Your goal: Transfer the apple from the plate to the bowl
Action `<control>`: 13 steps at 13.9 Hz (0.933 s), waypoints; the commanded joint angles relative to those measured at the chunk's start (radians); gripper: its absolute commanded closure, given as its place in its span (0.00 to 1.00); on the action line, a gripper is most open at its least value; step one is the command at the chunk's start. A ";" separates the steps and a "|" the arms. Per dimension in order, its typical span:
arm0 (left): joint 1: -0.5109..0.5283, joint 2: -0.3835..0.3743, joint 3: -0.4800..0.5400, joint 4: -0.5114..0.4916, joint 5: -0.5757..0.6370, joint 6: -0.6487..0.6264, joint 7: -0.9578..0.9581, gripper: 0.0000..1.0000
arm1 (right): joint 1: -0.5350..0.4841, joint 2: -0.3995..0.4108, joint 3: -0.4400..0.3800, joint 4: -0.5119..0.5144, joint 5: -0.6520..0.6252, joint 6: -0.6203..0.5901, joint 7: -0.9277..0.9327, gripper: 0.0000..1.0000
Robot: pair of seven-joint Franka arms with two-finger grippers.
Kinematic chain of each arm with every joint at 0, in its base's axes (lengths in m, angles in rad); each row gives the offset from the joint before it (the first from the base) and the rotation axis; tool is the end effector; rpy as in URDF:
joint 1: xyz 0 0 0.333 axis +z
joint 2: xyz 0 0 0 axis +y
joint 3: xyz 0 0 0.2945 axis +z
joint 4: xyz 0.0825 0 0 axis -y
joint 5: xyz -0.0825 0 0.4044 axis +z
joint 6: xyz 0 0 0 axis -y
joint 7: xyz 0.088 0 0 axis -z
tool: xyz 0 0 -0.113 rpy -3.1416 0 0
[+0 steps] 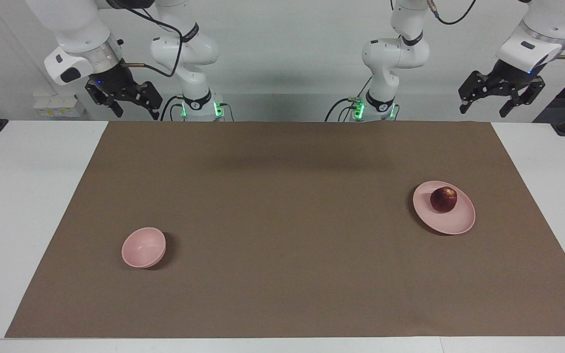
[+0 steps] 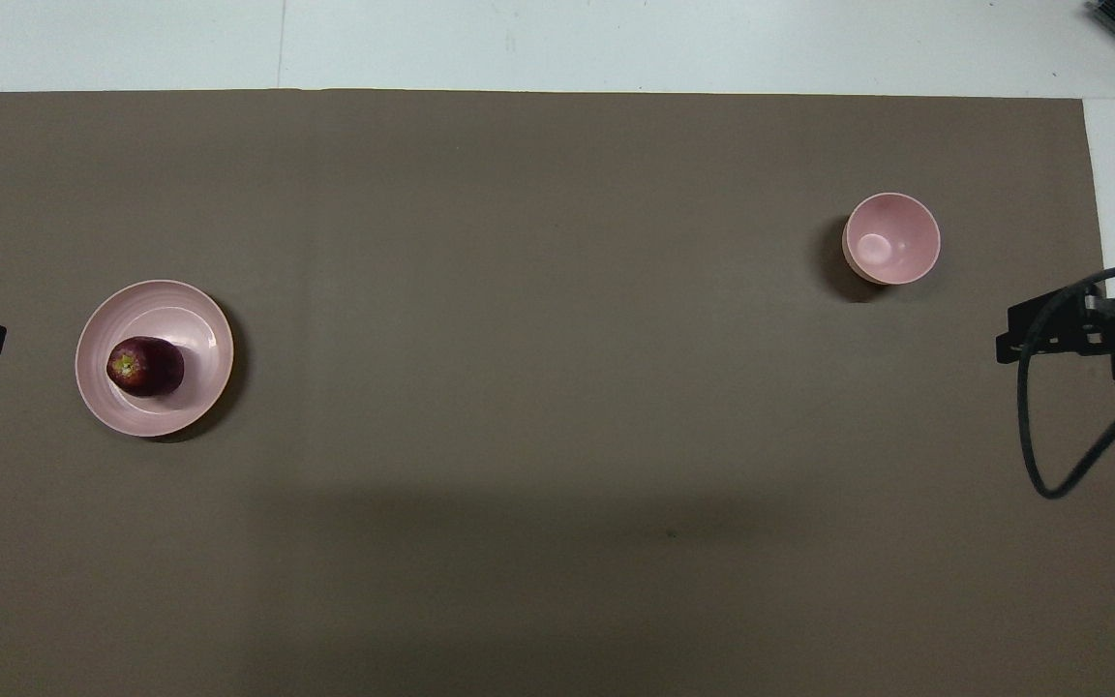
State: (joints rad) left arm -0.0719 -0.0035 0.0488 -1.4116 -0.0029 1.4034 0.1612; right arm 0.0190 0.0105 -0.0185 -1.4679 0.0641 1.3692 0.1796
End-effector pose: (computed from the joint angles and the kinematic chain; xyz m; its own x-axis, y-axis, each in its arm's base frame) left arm 0.5545 -0.0131 0.6613 0.9830 -0.1837 -0.0042 -0.1837 -0.9830 0.0038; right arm 0.5558 0.0086 0.6244 0.9792 -0.1652 -0.1182 -0.1713 -0.9843 -0.0432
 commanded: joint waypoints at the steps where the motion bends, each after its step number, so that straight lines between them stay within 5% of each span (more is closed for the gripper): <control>1: -0.005 -0.053 0.006 -0.105 -0.012 0.110 0.006 0.00 | -0.007 -0.003 0.005 -0.003 0.042 -0.018 0.057 0.00; 8: -0.005 -0.053 0.008 -0.253 -0.012 0.232 0.006 0.00 | -0.008 -0.012 0.003 -0.029 0.158 -0.025 0.213 0.00; 13: 0.006 -0.087 0.017 -0.462 -0.012 0.426 0.029 0.00 | -0.013 -0.010 0.003 -0.072 0.261 -0.022 0.328 0.00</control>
State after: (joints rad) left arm -0.0712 -0.0230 0.0560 -1.7412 -0.0035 1.7361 0.1647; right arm 0.0193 0.0107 -0.0189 -1.5064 0.2691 1.3515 0.4598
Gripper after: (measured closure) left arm 0.000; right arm 0.000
